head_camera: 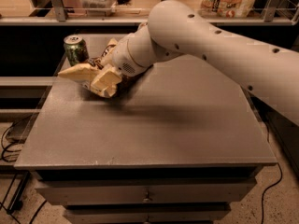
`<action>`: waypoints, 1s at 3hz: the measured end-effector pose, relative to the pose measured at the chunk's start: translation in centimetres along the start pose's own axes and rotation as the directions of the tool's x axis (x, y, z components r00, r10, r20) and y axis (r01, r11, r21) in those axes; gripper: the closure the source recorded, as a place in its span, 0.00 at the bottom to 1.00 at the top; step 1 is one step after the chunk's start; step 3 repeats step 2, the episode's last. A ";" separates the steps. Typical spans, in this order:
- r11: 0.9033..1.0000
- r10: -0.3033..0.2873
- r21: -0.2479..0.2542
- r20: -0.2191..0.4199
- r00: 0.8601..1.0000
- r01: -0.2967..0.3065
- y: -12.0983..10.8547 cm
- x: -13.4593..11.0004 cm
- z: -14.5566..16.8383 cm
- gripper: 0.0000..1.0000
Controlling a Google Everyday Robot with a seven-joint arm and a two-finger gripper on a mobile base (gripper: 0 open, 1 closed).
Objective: Move brown chip bag near green can
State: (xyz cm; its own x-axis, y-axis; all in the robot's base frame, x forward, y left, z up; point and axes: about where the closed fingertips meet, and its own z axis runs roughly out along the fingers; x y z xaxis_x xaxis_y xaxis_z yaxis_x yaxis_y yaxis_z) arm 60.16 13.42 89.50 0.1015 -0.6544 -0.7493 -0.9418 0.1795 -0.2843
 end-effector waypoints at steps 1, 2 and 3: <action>1.000 0.001 -0.005 0.001 1.000 -0.001 0.1 0.0 0.2 0.00; 1.000 0.001 -0.005 0.001 1.000 -0.001 0.1 0.0 0.2 0.00; 1.000 0.001 -0.005 0.001 1.000 -0.001 0.1 0.0 0.2 0.00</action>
Offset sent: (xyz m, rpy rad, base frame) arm -0.0005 0.0016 -0.0016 0.0009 0.0043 0.0027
